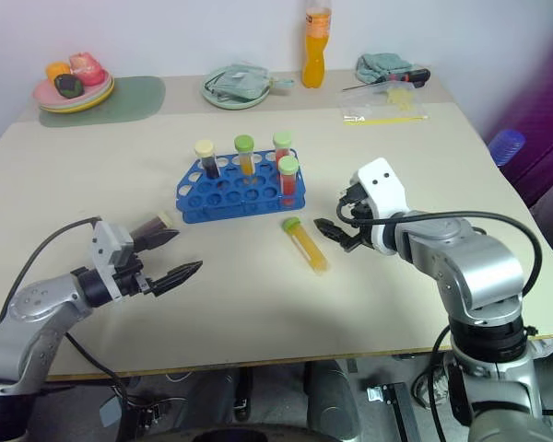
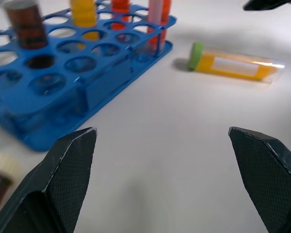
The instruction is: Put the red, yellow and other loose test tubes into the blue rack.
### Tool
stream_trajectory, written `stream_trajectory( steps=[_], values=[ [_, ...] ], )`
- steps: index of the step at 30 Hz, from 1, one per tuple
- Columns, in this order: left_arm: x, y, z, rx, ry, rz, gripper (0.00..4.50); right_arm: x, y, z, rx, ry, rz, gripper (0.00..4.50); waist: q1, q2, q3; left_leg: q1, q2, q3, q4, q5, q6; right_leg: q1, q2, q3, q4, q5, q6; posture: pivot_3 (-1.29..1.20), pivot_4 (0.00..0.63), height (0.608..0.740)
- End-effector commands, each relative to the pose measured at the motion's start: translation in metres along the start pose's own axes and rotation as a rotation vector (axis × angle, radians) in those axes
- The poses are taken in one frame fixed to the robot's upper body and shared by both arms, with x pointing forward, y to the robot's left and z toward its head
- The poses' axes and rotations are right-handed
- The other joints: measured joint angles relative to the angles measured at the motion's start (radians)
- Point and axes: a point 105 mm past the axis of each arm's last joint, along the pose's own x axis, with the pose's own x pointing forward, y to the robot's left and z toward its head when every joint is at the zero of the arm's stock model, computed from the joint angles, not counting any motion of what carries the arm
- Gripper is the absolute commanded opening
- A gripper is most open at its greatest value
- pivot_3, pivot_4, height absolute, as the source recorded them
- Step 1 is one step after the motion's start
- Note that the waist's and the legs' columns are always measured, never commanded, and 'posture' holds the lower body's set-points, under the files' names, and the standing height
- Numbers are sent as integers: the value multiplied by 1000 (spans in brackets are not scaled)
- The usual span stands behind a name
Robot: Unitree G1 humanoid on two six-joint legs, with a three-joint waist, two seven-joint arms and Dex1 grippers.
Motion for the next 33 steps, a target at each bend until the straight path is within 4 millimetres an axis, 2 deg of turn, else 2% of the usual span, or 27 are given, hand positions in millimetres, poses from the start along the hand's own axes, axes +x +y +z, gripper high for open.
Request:
stream_trajectory(
  steps=[1, 7, 12, 16, 19, 24, 25, 27, 29, 32, 33],
  values=[
    [7, -6, 6, 50, -10, -69, 4500, 10, 14, 9, -1, 59, 62, 4382, 3, 0, 0, 0, 0, -1, 0, 0, 0, 0, 0, 0, 0, 0, 0, 0, 150, 740],
    [15, -27, 8, 84, -1, -178, 4500, 40, -2, 3, 135, 241, 23, 4382, 6, -1, 0, -2, -4, 1, 0, 0, 0, 0, -5, 0, -2, 0, 0, 0, 150, 740],
    [22, -44, 10, 81, -8, -198, 4500, 51, -14, -7, 231, 375, -39, 4382, 4, -1, 0, -2, -4, 2, 0, 0, 1, 0, -6, 0, -2, 0, 0, 0, 150, 740],
    [23, -50, 15, 71, -15, -183, 4500, 53, -8, -9, 267, 434, -10, 4382, 2, -1, 0, -2, -4, 2, 0, 0, 1, 0, -5, 0, -1, 1, 2, 0, 150, 740],
    [24, -52, 19, 69, -15, -179, 4500, 52, -2, -9, 266, 458, 13, 3544, 3, -1, 0, -2, -3, 1, 0, 0, 1, 0, -4, 0, -1, 2, 4, 0, 150, 740],
    [24, -50, 23, 68, -14, -172, 4500, 48, 2, -1, 253, 437, 14, 1069, 3, -1, 0, -2, -2, 1, 0, 0, 1, 0, -2, 0, -2, 2, 4, 0, 150, 740],
    [24, -49, 24, 67, -14, -167, 4500, 46, 3, 3, 243, 419, 11, 767, 3, -1, 0, -2, -2, 1, 0, 0, 1, 0, -2, 0, -2, 2, 4, 0, 150, 740],
    [22, -45, 23, 64, -9, -149, 4500, 41, 9, 14, 215, 341, 33, 767, 3, 0, 0, -2, -2, 1, 0, 0, 1, 0, -1, 0, -2, 2, 4, 0, 150, 740],
    [19, -38, 22, 57, -3, -112, 4500, 35, 10, 27, 135, 227, -27, 767, 3, 0, 0, -3, -2, 1, 0, -1, 1, 0, -1, 0, -2, 2, 4, 0, 150, 740],
    [13, -28, 21, 38, -4, -48, 4500, 28, 26, 46, 55, 36, -2, 767, 4, 0, 0, -3, -1, 0, 0, -1, 2, 0, 0, 0, -2, 2, 5, 0, 150, 740],
    [10, -23, 19, 32, 0, -10, 4500, 26, 34, 56, 46, -78, 31, 767, 4, 0, 0, -3, -1, 0, 0, -1, 2, 0, 0, 0, -2, 2, 5, 0, 150, 740]
  ],
)
